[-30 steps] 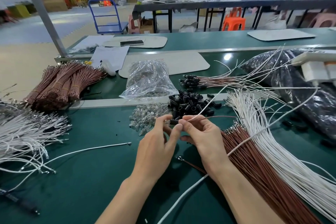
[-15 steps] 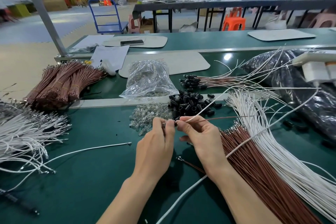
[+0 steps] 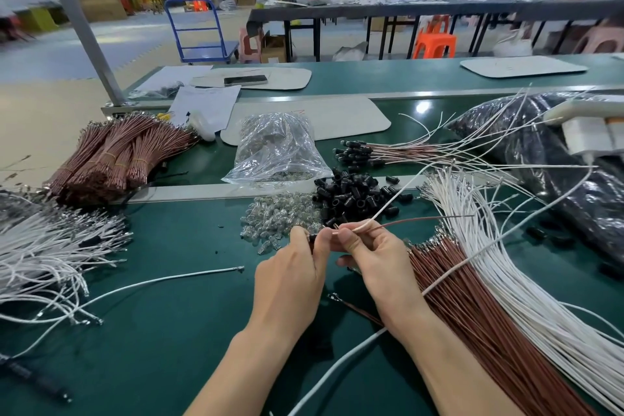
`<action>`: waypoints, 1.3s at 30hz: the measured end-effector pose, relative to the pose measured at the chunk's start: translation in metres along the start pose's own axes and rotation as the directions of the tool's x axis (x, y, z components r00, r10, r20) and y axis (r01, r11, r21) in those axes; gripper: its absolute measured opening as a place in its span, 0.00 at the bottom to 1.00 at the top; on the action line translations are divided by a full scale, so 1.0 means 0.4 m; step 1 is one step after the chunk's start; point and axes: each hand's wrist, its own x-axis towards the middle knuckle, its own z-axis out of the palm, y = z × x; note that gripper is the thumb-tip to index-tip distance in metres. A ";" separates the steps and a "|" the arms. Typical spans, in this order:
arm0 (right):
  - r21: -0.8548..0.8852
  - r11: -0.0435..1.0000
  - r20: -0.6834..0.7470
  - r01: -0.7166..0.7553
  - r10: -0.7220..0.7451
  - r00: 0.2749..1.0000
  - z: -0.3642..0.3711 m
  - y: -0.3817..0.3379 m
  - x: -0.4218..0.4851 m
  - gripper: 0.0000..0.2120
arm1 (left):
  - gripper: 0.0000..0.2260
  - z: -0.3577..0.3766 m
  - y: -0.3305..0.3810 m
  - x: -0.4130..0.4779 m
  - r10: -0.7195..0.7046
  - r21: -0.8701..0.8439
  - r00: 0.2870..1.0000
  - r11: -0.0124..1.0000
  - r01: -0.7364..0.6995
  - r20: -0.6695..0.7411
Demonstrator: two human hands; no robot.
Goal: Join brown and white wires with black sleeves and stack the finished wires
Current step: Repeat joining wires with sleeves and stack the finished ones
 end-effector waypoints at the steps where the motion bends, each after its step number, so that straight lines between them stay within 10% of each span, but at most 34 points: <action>1: 0.009 1.000 0.012 -0.005 0.005 1.000 0.000 0.000 0.001 0.01 | 0.21 0.001 -0.001 0.000 0.002 0.003 1.000 1.000 -0.002 0.006; 39: 0.120 0.987 0.090 -0.105 0.094 0.992 -0.001 0.002 0.007 0.06 | 0.27 0.005 0.004 0.004 -0.068 0.097 0.996 0.993 0.061 0.063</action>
